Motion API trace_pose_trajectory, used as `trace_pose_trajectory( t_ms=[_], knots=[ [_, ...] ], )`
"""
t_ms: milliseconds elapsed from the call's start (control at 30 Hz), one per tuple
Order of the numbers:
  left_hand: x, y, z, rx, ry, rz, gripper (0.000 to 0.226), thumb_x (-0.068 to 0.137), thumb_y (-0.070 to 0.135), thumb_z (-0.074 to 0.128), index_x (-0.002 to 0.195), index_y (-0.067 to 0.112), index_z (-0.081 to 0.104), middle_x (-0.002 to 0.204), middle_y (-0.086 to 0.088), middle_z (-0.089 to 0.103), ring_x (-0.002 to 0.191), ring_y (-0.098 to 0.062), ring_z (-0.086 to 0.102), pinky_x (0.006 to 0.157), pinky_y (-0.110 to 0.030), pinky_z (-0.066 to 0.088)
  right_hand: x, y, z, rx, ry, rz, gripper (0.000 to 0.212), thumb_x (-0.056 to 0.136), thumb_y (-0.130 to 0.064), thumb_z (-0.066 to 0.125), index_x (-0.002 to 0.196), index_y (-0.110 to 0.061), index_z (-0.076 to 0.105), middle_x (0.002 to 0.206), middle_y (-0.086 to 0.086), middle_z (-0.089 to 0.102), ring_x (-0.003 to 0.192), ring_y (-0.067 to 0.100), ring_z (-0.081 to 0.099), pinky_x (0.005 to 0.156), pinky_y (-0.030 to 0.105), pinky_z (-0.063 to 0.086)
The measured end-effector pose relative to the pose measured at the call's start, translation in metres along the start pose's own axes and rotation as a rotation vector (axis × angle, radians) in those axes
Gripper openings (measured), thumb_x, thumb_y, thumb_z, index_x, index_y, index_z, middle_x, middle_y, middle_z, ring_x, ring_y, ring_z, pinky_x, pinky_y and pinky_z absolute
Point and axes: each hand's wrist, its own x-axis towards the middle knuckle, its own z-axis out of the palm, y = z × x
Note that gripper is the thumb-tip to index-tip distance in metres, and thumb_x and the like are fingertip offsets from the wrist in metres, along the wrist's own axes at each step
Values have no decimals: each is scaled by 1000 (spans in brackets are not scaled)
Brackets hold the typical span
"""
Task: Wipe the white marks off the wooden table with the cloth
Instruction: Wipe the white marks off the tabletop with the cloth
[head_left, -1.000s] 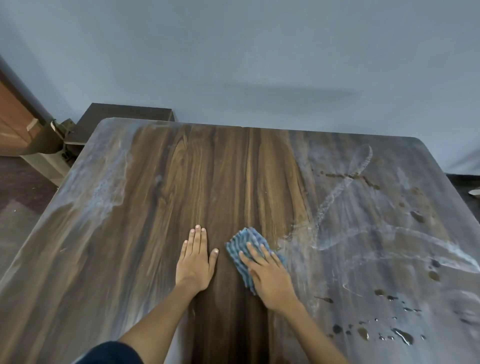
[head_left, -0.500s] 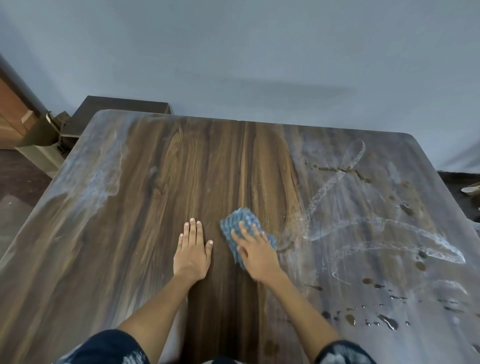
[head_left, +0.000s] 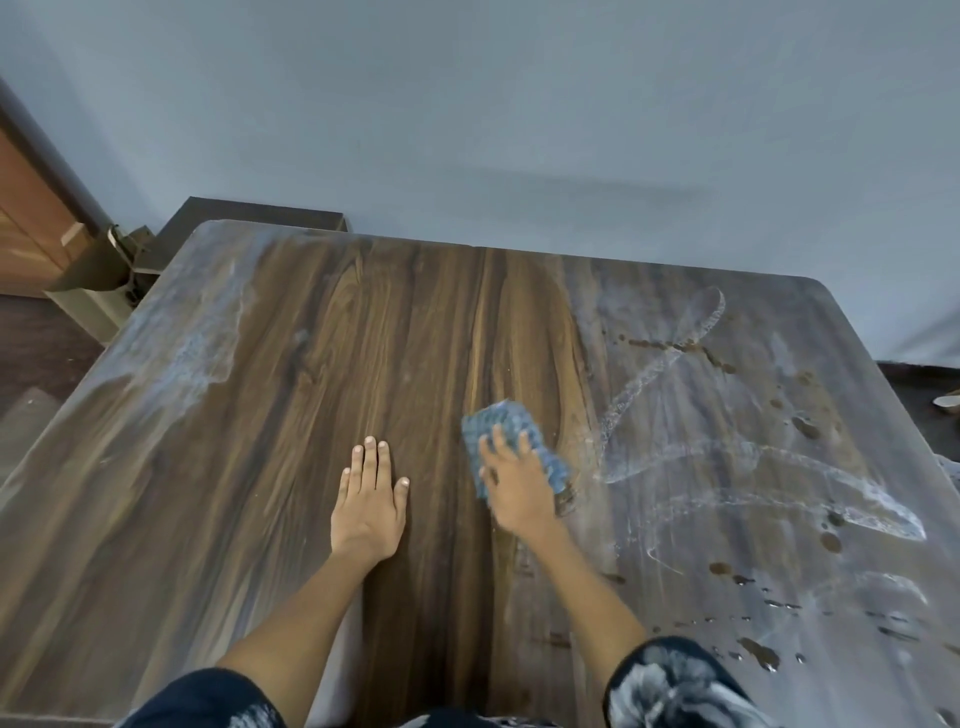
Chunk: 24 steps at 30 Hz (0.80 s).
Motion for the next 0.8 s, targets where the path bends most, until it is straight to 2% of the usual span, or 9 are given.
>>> trace_pose_trajectory(
  t_ms=[100, 167, 267, 400, 500, 667, 800],
  knots=[
    [-2, 1, 2, 0, 11, -8, 59, 100, 37, 14, 146, 9, -9, 156, -8, -12, 144, -20, -12, 118, -34, -2, -56, -10, 26, -49, -61, -235, 48, 101, -31, 27, 149, -28, 21, 159, -8, 10, 147, 21, -2, 120, 41, 4],
    [-6, 1, 2, -10, 7, -4, 59, 100, 37, 15, 147, 9, -7, 156, -9, -11, 144, -21, -11, 118, -34, -2, -83, 4, 30, -48, -97, -268, 48, 101, -38, 25, 148, -35, 19, 158, -15, 7, 146, 15, -5, 119, 38, -1],
    [-14, -1, 3, -17, 8, 18, 59, 100, 37, 17, 147, 8, -6, 156, -10, -11, 144, -22, -11, 118, -34, -2, -84, 40, 13, -68, -71, -156, 49, 101, -45, 17, 148, -37, 12, 153, -20, -3, 144, 18, -11, 117, 39, -7],
    [-29, -4, 6, 6, -3, 43, 59, 100, 37, 16, 146, 8, -7, 156, -10, -11, 144, -23, -11, 118, -35, -1, -38, 67, -20, -27, -32, 140, 50, 102, -41, 18, 151, -29, 12, 159, -7, 0, 147, 29, -2, 120, 43, 4],
    [-38, -4, 5, 6, -4, 49, 59, 100, 37, 15, 146, 9, -8, 156, -10, -11, 144, -22, -11, 118, -35, -1, -19, 54, -22, 6, -30, 201, 51, 103, -37, 23, 151, -24, 12, 160, -2, 4, 146, 33, 2, 118, 45, 8],
    [-60, -7, 7, 10, -38, 65, 57, 101, 37, 14, 147, 11, -8, 156, -9, -12, 144, -22, -12, 118, -35, -2, -58, 11, 9, 33, -71, -5, 51, 102, -38, 29, 150, -25, 17, 160, -2, 5, 147, 28, -1, 118, 43, 5],
    [-75, -11, 14, 18, -29, 91, 57, 100, 38, 14, 147, 12, -6, 156, -9, -11, 144, -22, -11, 118, -35, -2, -126, -7, 38, 19, -137, -192, 51, 101, -40, 30, 150, -31, 19, 158, -12, 0, 146, 20, -9, 118, 38, -1]
  ],
)
